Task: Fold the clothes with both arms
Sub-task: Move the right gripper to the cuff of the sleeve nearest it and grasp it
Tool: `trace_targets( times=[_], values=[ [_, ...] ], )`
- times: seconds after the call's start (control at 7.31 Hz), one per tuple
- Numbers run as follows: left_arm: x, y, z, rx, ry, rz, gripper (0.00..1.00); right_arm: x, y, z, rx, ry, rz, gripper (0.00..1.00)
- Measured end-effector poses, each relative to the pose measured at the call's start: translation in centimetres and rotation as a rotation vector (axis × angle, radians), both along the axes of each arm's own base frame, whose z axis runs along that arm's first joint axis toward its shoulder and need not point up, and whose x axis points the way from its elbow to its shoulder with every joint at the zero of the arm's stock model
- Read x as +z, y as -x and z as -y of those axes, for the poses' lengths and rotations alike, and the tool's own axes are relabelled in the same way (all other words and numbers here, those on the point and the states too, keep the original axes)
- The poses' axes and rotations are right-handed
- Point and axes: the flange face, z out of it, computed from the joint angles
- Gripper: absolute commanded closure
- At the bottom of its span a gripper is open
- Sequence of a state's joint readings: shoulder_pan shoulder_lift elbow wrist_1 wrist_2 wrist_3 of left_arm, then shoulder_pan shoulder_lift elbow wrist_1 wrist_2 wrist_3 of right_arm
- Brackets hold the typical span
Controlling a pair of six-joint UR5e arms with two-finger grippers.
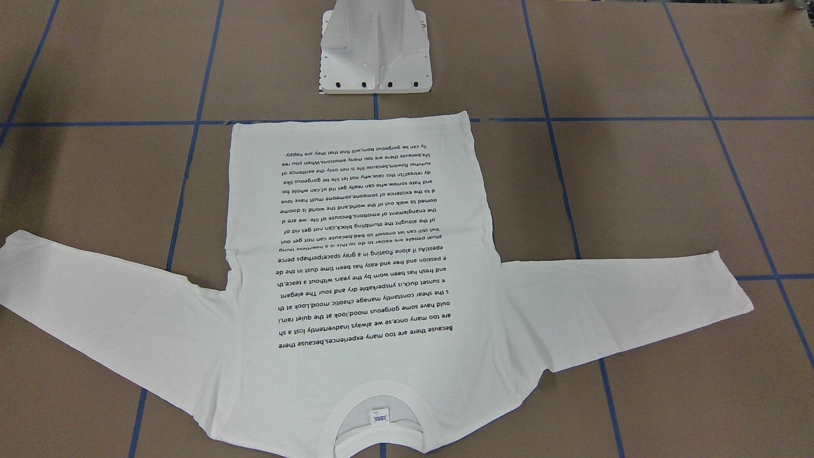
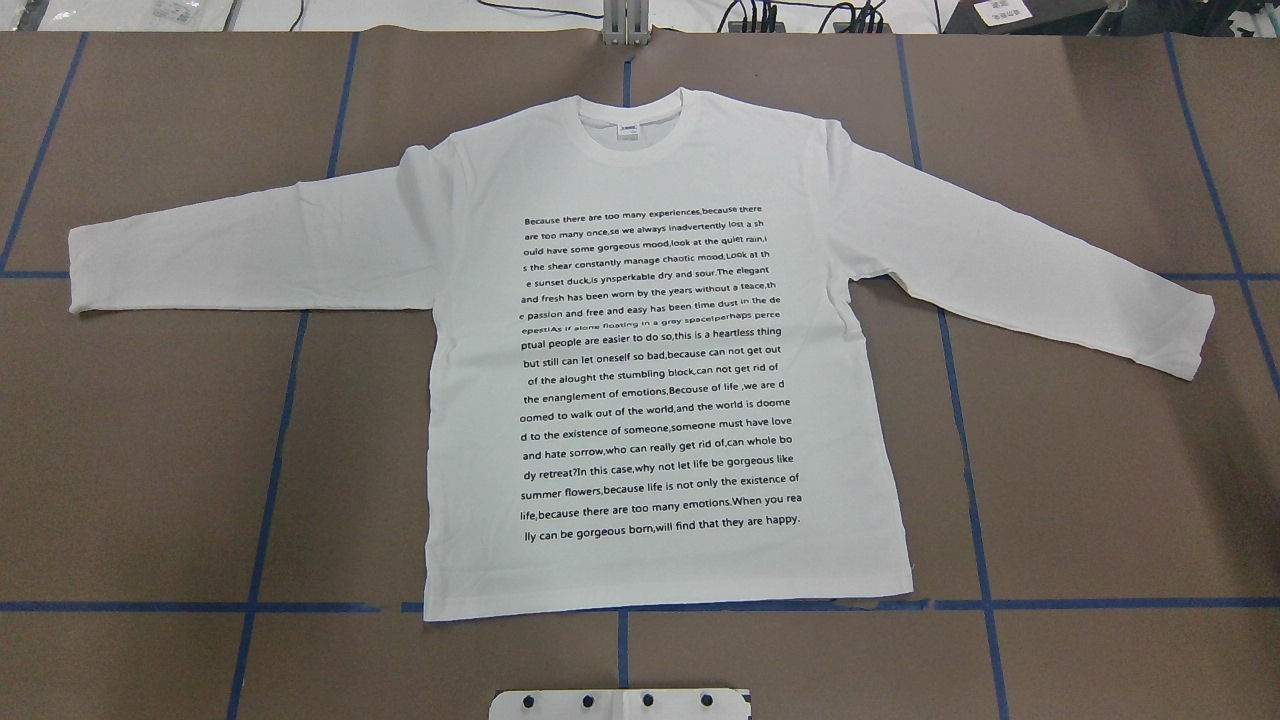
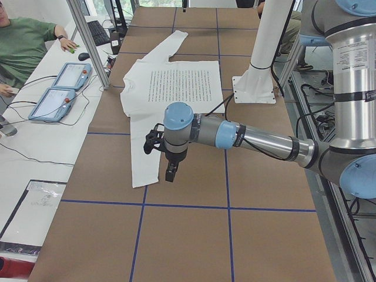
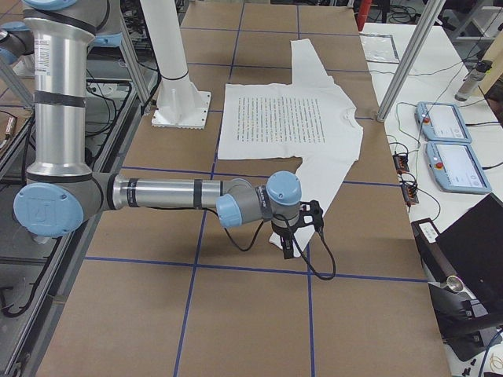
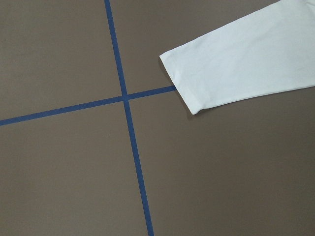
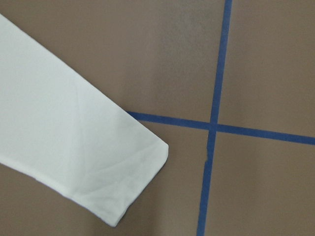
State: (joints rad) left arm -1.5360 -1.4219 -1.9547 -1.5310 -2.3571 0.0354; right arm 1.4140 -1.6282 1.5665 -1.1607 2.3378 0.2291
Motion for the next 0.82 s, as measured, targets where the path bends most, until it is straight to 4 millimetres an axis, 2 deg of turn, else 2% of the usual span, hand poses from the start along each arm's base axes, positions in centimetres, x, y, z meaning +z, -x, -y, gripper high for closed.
trace_targets(
  times=[0.14,0.41,0.82],
  values=[
    [0.0,0.0,0.0,0.0,0.001,-0.001,0.0,1.8,2.4,1.4,0.026,-0.006,0.03,0.0],
    [0.0,0.0,0.0,0.001,0.0,-0.002,0.0,3.3,6.6,4.1,0.022,-0.001,0.057,0.02],
    [-0.1,0.0,0.0,0.001,0.0,-0.002,0.0,5.3,8.8,4.4,-0.001,0.033,0.041,0.04]
  ],
)
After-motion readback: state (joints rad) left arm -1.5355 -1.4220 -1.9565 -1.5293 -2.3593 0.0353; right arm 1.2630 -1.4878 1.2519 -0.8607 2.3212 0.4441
